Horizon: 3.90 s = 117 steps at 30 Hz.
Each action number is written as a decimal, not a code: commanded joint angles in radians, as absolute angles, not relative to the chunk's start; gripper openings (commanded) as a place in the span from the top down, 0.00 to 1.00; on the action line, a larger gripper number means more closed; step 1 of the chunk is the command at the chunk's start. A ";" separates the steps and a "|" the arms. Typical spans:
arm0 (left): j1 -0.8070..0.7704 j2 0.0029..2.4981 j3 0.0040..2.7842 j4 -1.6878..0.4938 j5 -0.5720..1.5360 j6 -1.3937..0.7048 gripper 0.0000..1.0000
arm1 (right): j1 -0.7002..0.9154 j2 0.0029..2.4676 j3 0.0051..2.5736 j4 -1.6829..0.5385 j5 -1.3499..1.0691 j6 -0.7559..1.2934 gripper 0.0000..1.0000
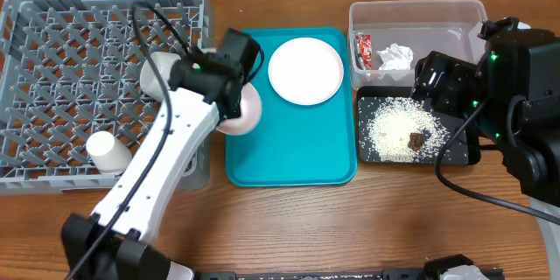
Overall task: Sort waste into correct bins and load items into the dishwasher
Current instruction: 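Place the pink bowl tilted in the dish rack with the left gripper, then grasp the edge of the white plate with the left gripper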
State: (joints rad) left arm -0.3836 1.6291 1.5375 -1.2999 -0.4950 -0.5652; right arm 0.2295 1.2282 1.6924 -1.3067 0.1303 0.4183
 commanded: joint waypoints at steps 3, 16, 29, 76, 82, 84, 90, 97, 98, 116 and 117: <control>-0.351 1.608 1.601 -1.387 -1.015 -0.546 0.96 | 0.229 1.226 1.695 -1.309 0.130 0.419 0.00; -0.096 1.610 1.577 -1.339 -1.245 -0.524 0.96 | 0.229 1.226 1.695 -1.315 0.130 0.419 0.00; 0.125 1.720 1.553 -0.889 -1.157 -0.209 0.96 | 0.229 1.226 1.695 -1.315 0.130 0.419 0.00; 0.157 2.098 1.551 -0.376 -1.291 0.352 0.96 | 0.229 1.226 1.695 -1.338 0.126 0.419 0.00; 0.141 2.120 1.551 -0.383 -1.298 0.356 0.96 | 0.229 1.226 1.695 -1.338 0.126 0.419 0.00; 0.129 2.119 1.551 -0.366 -1.318 0.360 0.96 | 0.229 1.226 1.695 -1.337 0.126 0.419 0.00; 0.097 2.119 1.551 -0.358 -1.342 0.382 0.96 | 0.229 1.226 1.695 -1.338 0.126 0.419 0.00; 0.057 2.111 1.551 -0.360 -1.381 0.323 0.54 | 0.229 1.226 1.695 -1.337 0.126 0.419 0.00; 0.048 2.104 1.551 -0.366 -1.381 0.315 0.51 | 0.229 1.226 1.695 -1.337 0.126 0.419 0.00; -0.166 1.800 1.551 -0.437 -1.338 0.260 0.06 | 0.229 1.226 1.695 -1.338 0.126 0.419 0.00; -0.191 1.771 1.551 -0.443 -1.325 0.258 0.05 | 0.229 1.226 1.695 -1.337 0.126 0.419 0.00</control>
State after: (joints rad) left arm -0.1364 1.8595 1.5490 -0.4381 -1.3373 0.2890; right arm 0.2295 1.2282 1.6924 -1.3388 0.1276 0.4183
